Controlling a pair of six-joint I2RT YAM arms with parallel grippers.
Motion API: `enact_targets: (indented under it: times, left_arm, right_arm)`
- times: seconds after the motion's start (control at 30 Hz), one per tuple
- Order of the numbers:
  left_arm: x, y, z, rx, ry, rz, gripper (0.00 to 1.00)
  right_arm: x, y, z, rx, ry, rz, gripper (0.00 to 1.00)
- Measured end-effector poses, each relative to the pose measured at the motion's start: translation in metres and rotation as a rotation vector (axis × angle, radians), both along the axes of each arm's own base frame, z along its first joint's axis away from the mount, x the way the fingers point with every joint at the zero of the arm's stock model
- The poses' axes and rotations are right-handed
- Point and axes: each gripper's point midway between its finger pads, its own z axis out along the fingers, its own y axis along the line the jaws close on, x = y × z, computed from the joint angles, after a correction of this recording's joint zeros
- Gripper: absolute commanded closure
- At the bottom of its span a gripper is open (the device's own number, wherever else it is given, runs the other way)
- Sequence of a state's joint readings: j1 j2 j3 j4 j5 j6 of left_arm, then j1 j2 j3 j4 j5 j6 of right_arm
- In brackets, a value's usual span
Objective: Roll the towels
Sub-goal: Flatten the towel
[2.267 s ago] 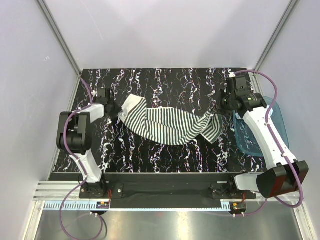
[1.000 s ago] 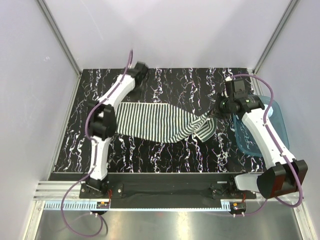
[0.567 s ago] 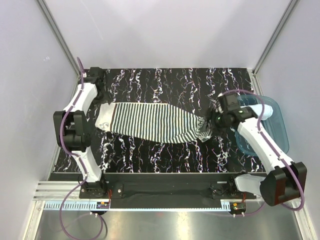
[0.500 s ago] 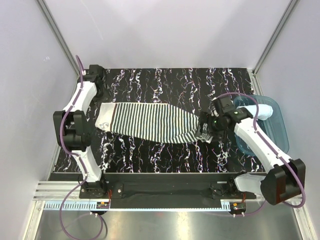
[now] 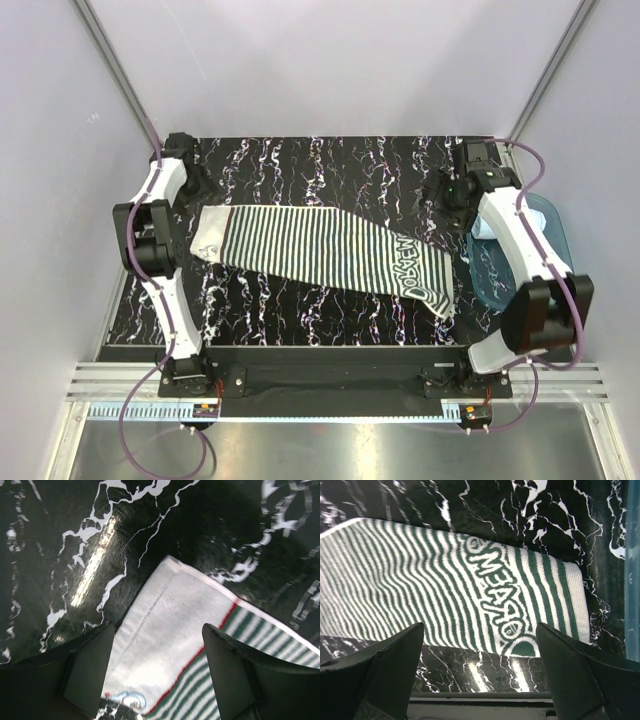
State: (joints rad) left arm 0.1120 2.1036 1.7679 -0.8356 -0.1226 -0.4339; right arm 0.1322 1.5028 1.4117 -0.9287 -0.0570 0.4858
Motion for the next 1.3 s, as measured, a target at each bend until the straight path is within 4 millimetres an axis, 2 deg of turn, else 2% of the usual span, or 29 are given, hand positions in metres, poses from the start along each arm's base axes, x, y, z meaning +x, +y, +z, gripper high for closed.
enact_targets:
  times: [0.13,0.23,0.37,0.47,0.5,0.57,0.73,0.83,0.9,0.97,1.03,1.07,1.2,1.23,1.3]
  left_arm:
    - [-0.002,-0.002,-0.031,-0.029,0.064,-0.005,0.25]
    - [-0.003,-0.007,-0.040,-0.049,0.082,-0.013,0.25]
    - [-0.001,-0.011,-0.041,-0.064,0.076,-0.022,0.29]
    - [0.004,-0.012,-0.045,-0.074,0.071,-0.018,0.57]
    - [0.005,-0.013,-0.049,-0.078,0.072,-0.019,0.78]
    - [0.007,-0.014,-0.051,-0.082,0.071,-0.017,1.00]
    - [0.012,-0.018,-0.050,-0.096,0.052,-0.031,1.00]
    - [0.009,-0.023,-0.043,-0.106,0.038,-0.044,1.00]
    - [0.002,-0.030,-0.024,-0.118,0.011,-0.065,1.00]
    - [-0.004,-0.035,0.009,-0.123,-0.047,-0.093,1.00]
    - [-0.008,-0.043,0.069,-0.117,-0.193,-0.141,1.00]
    - [-0.014,-0.047,0.105,-0.116,-0.285,-0.169,1.00]
    - [-0.054,-0.075,0.246,-0.109,-0.694,-0.344,1.00]
    - [-0.065,-0.083,0.271,-0.105,-0.794,-0.394,1.00]
    - [-0.089,-0.096,0.300,-0.110,-0.933,-0.474,1.00]
  right_arm:
    - [0.006,0.000,-0.028,-0.006,0.083,-0.003,0.00]
    - [0.008,0.001,-0.038,-0.012,0.111,0.004,0.00]
    - [0.009,0.001,-0.046,-0.018,0.132,0.009,0.00]
    - [0.009,0.001,-0.048,-0.021,0.134,0.014,0.00]
    - [0.010,0.001,-0.048,-0.022,0.133,0.016,0.00]
    - [0.010,0.001,-0.048,-0.024,0.130,0.018,0.00]
    - [0.013,-0.001,-0.052,-0.036,0.130,0.018,0.00]
    - [0.016,-0.003,-0.059,-0.042,0.143,0.014,0.00]
    - [0.019,-0.003,-0.065,-0.043,0.151,0.013,0.00]
    - [0.022,-0.003,-0.073,-0.045,0.163,0.013,0.00]
    - [0.026,-0.003,-0.083,-0.047,0.180,0.013,0.00]
    - [0.028,-0.002,-0.088,-0.048,0.191,0.013,0.00]
    - [0.043,0.004,-0.109,-0.027,0.215,0.025,0.00]
    - [0.047,0.006,-0.115,-0.020,0.221,0.028,0.00]
    - [0.051,0.009,-0.125,-0.005,0.232,0.037,0.00]
